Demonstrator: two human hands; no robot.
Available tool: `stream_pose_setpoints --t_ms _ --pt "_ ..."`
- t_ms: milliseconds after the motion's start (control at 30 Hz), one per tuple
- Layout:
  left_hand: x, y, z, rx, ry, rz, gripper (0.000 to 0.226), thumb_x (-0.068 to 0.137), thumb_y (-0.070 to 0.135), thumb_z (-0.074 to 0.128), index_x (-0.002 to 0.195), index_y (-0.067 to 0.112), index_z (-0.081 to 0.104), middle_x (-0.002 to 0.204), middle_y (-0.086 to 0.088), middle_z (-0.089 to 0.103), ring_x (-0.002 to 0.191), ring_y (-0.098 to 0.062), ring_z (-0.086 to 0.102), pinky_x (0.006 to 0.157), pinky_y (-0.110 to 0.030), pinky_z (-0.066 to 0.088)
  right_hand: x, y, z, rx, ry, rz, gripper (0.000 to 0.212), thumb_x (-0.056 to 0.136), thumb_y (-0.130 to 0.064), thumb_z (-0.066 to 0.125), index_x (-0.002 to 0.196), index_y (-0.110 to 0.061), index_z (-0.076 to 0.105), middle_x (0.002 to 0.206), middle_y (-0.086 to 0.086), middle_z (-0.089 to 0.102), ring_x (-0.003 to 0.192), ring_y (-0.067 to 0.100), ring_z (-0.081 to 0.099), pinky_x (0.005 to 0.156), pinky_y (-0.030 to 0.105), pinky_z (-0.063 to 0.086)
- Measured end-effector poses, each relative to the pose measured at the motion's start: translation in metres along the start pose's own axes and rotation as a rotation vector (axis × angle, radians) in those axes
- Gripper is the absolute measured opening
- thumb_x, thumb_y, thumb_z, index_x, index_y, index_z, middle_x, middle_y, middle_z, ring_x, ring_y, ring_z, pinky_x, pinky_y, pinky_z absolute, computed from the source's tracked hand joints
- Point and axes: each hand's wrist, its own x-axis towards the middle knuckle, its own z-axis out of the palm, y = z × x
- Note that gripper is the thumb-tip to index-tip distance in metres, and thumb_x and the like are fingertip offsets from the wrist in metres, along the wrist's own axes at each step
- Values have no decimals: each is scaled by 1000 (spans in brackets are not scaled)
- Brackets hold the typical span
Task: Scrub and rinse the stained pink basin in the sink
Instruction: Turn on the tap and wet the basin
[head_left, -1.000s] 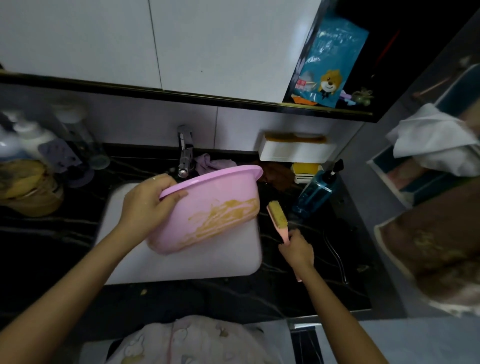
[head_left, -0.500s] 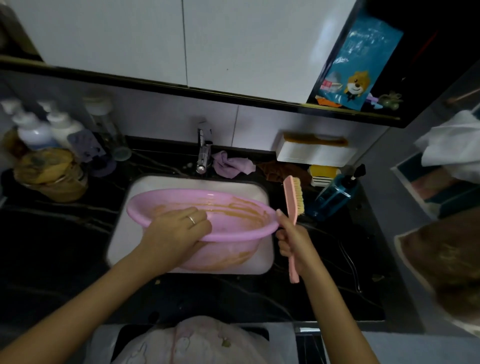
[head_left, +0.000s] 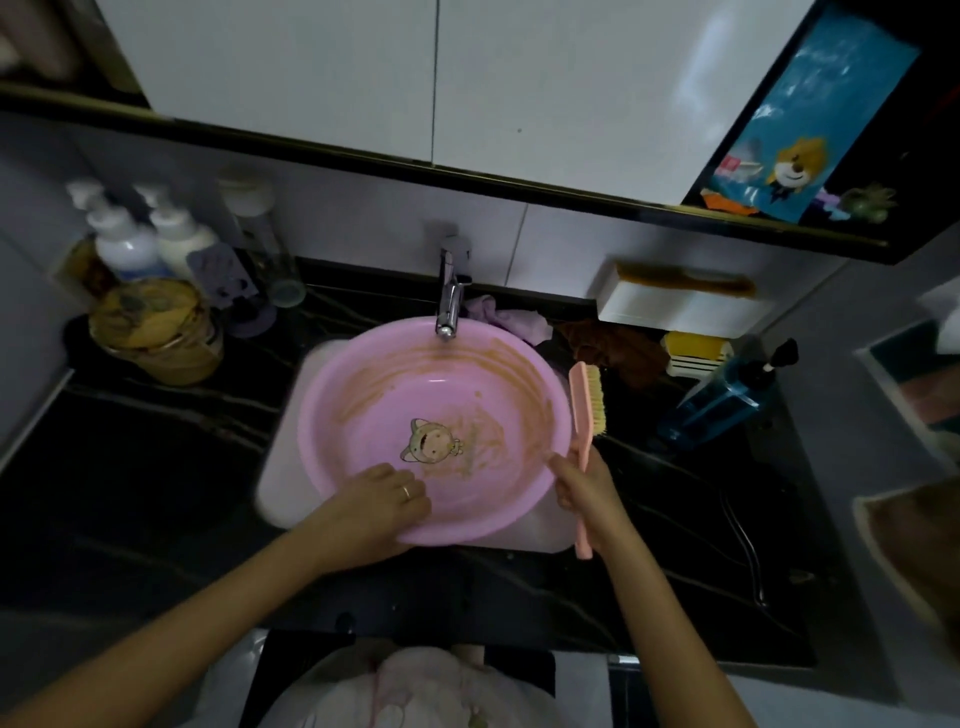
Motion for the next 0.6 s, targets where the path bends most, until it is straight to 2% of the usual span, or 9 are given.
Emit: stream_pose_setpoints --t_ms 67,100,167,200,267,367,433,500,600 --pt "-2 6 18 -24 -142 -2 53 50 56 80 87 23 60 83 7 60 74 -13 55 68 -26 29 -1 7 2 -100 42 -11 33 81 -29 69 112 -23 57 87 -3 64 69 5 62 57 20 46" --pt "-2 6 24 -39 -208 -10 60 47 62 78 90 24 59 86 7 60 75 -12 55 69 -25 28 0 11 3 -154 76 -14 49 72 -41 69 115 -21 57 96 -1 66 80 11 63 61 23 48" --pt "-2 3 28 -91 -271 -76 70 44 69 74 95 23 59 89 6 60 77 -13 57 70 -24 29 1 19 5 -263 144 -20 73 60 -58 62 119 -16 57 104 4 66 88 20 63 64 28 48" --pt "0 0 26 -129 -249 -124 73 46 71 71 98 22 59 93 5 61 81 -14 57 73 -24 30 3 20 6 -325 171 -13 75 62 -58 62 122 -14 56 107 6 65 92 24 63 68 31 50" --pt "6 -8 22 -228 -152 -146 72 58 70 61 110 21 55 106 0 61 95 -16 53 83 -23 31 6 19 9 -473 246 7 64 76 -48 66 125 -10 51 113 11 60 100 31 61 79 38 51" --pt "35 -30 -3 -331 37 -300 59 74 54 51 122 21 47 122 -6 58 110 -25 51 95 -32 33 4 14 13 -625 402 -17 54 87 -38 62 127 -7 45 123 17 47 102 37 57 80 39 49" --pt "70 -61 -21 -284 176 -424 55 78 41 53 125 14 47 127 -13 55 112 -34 53 95 -43 41 7 7 16 -659 461 -24 52 89 -33 60 129 -5 42 126 17 44 103 37 56 79 39 49" --pt "108 -95 -36 -213 272 -525 57 76 24 63 128 4 49 130 -19 51 117 -37 50 97 -46 42 9 1 19 -686 451 -50 49 90 -30 58 130 -7 42 126 16 43 102 35 57 77 38 50" --pt "157 -131 -49 -68 241 -623 58 80 23 69 129 1 49 132 -18 50 119 -36 49 95 -45 40 12 -6 24 -732 406 -71 45 91 -27 55 130 -8 43 123 14 42 95 34 58 71 32 46"
